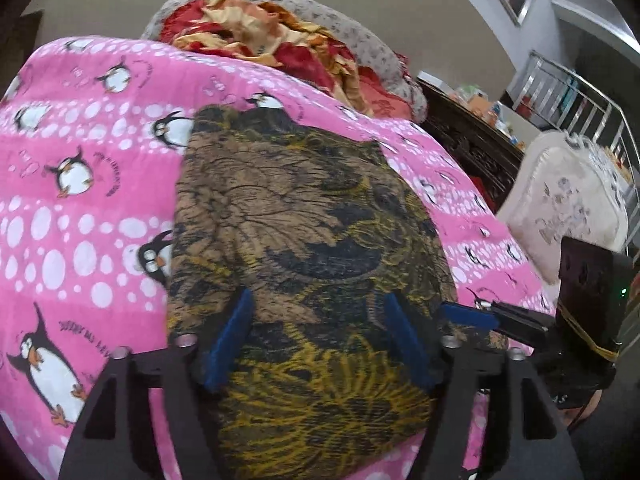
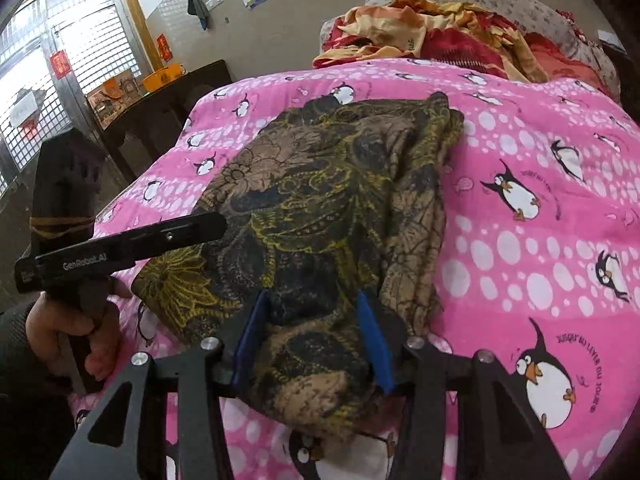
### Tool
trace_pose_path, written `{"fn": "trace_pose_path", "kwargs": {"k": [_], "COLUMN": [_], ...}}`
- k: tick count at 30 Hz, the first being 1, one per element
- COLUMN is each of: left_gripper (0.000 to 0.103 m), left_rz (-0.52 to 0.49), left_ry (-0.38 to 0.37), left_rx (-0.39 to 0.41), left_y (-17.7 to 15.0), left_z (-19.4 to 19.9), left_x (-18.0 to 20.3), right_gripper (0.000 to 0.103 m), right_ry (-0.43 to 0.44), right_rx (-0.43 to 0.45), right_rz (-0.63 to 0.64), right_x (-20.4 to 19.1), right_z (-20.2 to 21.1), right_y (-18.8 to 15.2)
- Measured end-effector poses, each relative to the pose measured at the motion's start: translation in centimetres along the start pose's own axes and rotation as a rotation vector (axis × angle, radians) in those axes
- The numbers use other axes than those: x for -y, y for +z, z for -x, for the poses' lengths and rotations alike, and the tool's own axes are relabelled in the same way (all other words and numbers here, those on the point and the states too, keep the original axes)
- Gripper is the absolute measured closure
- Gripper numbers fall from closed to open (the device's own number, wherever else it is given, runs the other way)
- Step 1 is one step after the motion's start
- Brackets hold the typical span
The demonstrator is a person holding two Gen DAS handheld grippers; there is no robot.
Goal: Fold small clothes
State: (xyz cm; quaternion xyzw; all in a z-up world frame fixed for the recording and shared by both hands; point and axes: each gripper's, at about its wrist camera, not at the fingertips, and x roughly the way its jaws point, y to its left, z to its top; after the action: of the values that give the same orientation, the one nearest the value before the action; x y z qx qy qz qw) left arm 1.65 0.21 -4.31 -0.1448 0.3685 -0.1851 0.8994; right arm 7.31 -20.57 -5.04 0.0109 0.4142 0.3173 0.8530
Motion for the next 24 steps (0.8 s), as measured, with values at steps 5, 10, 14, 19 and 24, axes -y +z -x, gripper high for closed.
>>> {"fn": "trace_pose_path", "kwargs": {"k": [5, 10, 14, 19, 24], "left_gripper": [0.036, 0.027, 0.026, 0.026, 0.026], "left_rz": [-0.034, 0.096, 0.075, 0.098, 0.11], "left_ry": [0.018, -0.081, -0.012, 0.257, 0.325], "left_rx": [-0.015, 0.044, -0.023, -0.158, -0.211], "left_y": [-0.1, 0.0, 0.8, 1.5, 0.8], "left_z": [-0.1, 0.3, 0.2, 2.4, 3.7], "left_x": [0.3, -1.4, -0.2, 2.7, 4.9], "right_gripper": [0.016, 0.006, 0.005, 0.015, 0.015], "right_ry": [-0.039, -0.04, 0.021, -0.088, -0.321], "right_rx": [-0.03, -0.049, -0.052, -0.089, -0.081], "right_rz": [0.115, 0.162, 0.109, 0.049, -0.07], "right_x": [-2.6, -3.6, -2.8, -2.6, -1.0], "right_z": [-0.5, -0.9, -0.6, 2.3, 7.6], "right_y": [-0.3, -0.2, 0.1, 0.5, -1.1]}}
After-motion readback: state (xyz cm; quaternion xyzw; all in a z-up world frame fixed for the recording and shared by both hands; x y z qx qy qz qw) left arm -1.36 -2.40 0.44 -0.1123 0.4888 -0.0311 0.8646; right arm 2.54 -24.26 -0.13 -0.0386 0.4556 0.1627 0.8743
